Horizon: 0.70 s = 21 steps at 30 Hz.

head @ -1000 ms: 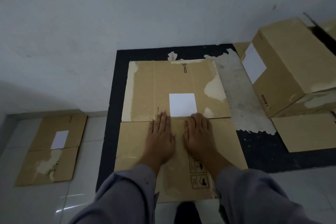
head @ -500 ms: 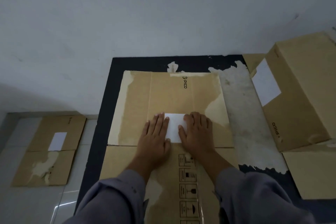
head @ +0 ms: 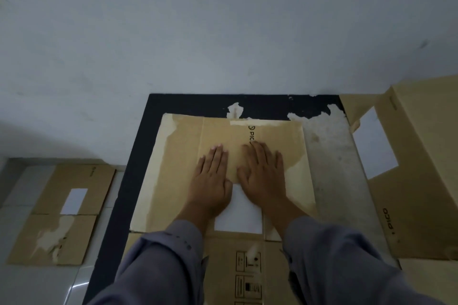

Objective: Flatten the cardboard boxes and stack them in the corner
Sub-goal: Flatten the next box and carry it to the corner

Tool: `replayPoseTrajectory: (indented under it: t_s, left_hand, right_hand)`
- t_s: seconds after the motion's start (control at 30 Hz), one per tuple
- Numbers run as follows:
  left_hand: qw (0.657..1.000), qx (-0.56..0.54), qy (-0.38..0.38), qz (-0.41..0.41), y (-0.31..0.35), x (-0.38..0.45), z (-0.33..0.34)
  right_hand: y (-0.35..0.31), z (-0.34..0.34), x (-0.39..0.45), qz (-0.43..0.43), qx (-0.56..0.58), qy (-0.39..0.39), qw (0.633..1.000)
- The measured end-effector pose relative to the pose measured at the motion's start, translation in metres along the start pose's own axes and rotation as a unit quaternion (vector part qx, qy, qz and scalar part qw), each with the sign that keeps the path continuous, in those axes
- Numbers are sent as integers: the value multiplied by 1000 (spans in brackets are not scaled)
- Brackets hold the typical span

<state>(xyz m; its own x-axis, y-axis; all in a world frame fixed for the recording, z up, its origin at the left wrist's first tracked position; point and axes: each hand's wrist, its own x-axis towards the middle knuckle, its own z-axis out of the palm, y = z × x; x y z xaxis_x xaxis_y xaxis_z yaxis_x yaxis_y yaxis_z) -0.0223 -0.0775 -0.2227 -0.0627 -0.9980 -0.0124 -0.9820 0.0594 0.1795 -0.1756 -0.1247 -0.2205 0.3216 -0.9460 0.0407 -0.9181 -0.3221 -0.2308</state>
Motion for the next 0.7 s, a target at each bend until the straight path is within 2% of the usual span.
replayPoseTrajectory:
  t_s: [0.27,0.47,0.7]
  left_hand:
    - [1000,5,0,29,-11,35,3]
    - [998,2,26,-56,-57,48,-4]
    - [997,13,6,-81,-55,47,-3]
  right_hand:
    - [14,2,39,-4,-11,-21,1000]
    - [67,-11,71,23,-34,-16,999]
    - [60,-10,67,52,-36,-27,998]
